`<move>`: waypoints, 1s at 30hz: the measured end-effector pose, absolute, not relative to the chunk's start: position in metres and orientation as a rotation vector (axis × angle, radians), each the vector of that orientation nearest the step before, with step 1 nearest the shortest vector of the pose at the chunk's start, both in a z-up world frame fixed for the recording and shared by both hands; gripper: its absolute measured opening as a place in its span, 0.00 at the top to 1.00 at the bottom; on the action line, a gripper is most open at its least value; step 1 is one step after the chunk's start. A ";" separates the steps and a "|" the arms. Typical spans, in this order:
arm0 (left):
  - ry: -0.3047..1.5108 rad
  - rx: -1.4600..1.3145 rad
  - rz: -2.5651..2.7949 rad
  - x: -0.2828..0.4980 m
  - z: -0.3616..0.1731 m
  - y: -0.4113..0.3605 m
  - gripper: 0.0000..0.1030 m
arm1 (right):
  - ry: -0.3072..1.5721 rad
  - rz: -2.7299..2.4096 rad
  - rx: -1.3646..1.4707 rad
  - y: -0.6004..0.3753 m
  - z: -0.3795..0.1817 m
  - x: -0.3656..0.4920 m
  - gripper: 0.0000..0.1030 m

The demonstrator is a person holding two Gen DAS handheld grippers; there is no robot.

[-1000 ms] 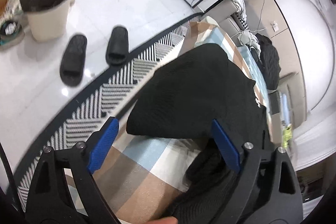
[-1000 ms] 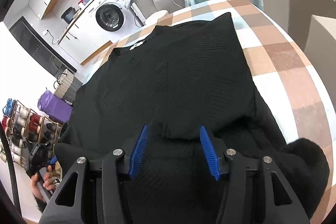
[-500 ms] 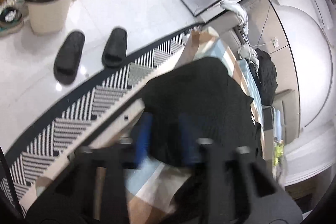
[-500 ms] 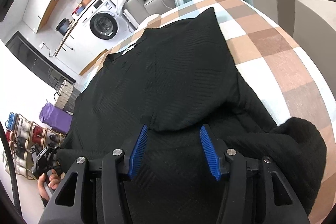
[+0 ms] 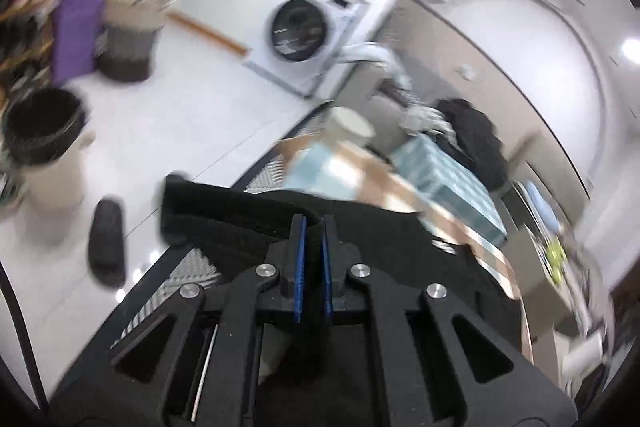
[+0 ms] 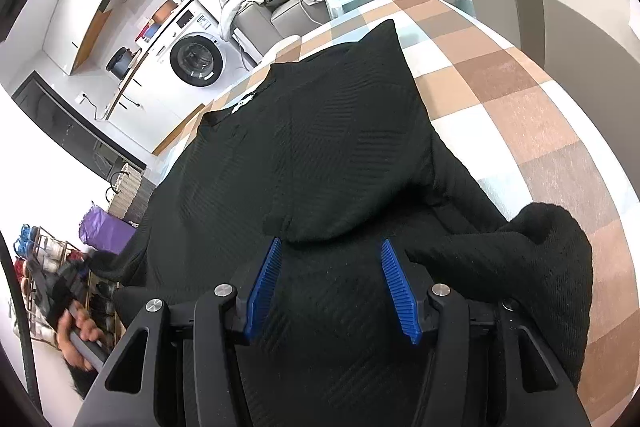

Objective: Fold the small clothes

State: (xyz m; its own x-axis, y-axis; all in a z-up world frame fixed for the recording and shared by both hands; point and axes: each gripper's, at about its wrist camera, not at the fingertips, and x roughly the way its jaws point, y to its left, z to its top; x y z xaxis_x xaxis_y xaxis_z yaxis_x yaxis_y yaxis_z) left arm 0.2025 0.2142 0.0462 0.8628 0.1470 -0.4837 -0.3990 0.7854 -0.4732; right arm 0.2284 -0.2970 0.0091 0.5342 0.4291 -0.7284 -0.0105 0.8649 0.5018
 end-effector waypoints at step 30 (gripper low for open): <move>0.820 -0.339 -0.049 0.261 0.000 0.074 0.38 | 0.979 0.276 0.469 -0.303 0.015 0.216 0.43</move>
State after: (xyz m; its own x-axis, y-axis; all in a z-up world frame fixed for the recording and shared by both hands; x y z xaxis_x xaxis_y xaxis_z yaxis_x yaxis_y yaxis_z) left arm 0.2611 0.0736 -0.0002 0.6840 -0.1733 -0.7086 -0.0873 0.9449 -0.3154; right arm 0.2159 -0.3032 0.0145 0.5344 0.4287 -0.7285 -0.0157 0.8667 0.4985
